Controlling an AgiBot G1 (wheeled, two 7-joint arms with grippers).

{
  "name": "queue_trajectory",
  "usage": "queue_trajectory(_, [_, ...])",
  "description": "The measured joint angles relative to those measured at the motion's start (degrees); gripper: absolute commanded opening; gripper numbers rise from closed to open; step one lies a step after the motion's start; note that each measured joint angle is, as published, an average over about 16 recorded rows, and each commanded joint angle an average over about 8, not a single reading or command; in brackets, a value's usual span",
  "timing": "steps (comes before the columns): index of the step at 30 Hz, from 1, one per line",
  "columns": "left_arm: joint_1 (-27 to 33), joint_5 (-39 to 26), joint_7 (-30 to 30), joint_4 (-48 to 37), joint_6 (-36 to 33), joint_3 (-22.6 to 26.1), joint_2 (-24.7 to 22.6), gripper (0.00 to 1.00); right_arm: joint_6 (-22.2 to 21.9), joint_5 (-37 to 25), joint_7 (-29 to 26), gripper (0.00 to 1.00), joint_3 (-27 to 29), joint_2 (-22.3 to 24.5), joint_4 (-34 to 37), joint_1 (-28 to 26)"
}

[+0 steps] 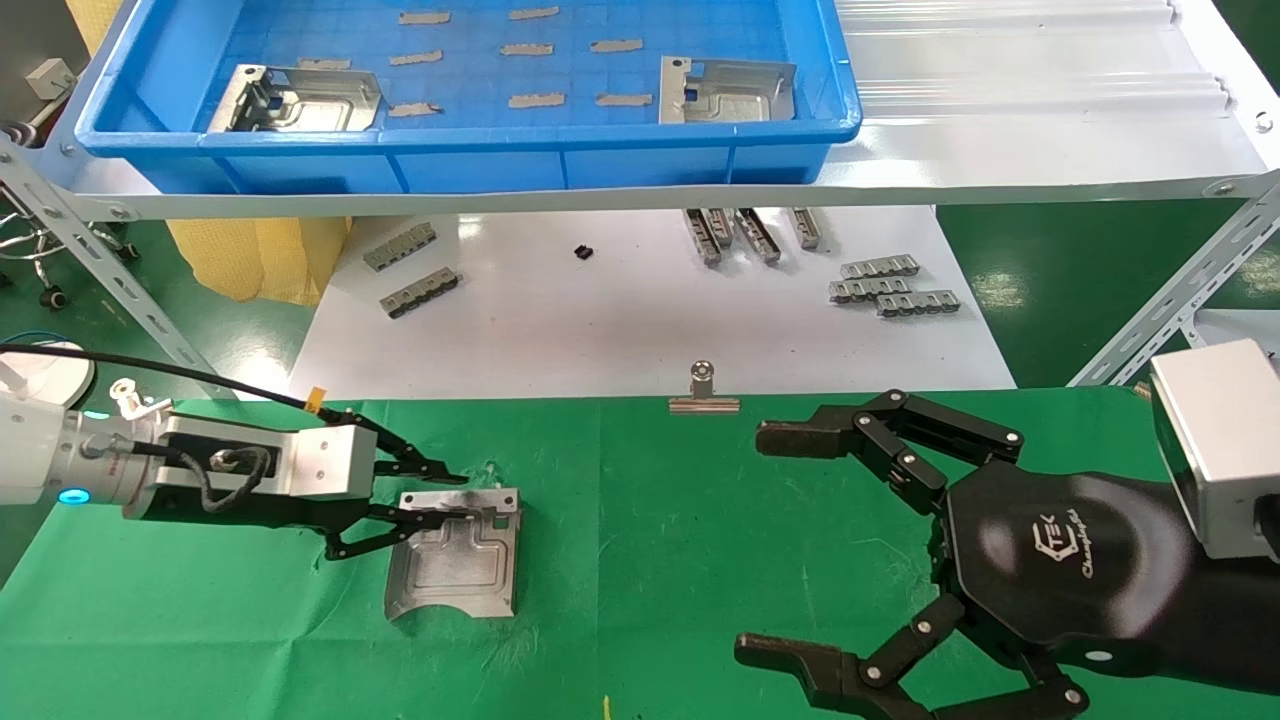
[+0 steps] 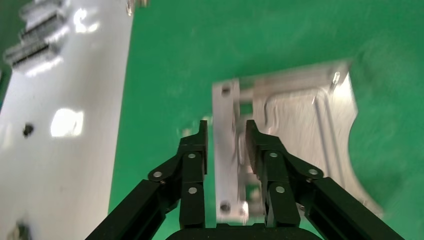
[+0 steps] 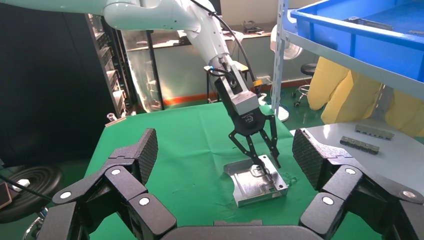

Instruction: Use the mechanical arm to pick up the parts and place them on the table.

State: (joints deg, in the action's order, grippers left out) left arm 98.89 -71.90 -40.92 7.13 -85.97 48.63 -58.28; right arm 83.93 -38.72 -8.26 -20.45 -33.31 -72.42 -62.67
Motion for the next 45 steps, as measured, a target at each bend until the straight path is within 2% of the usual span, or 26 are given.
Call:
queue_trajectory(13, [-2.8, 8.9, 7.0, -3.0, -6.1, -4.9, 1.1, 1.0, 0.0, 0.0, 0.0, 1.0, 0.0, 0.0, 0.0, 0.0])
queue_trajectory(23, [-4.7, 11.2, 9.7, -1.1, -6.2, -6.5, 2.0, 1.0, 0.0, 0.0, 0.0, 1.0, 0.0, 0.0, 0.0, 0.0])
queue_trajectory(29, [-6.6, 12.1, 12.1, 3.1, -5.7, -8.0, 3.3, 1.0, 0.0, 0.0, 0.0, 1.0, 0.0, 0.0, 0.0, 0.0])
queue_trajectory(45, [-15.4, 17.2, 23.4, 21.2, -4.0, -15.1, 9.0, 1.0, 0.0, 0.0, 0.0, 1.0, 0.0, 0.0, 0.0, 0.0])
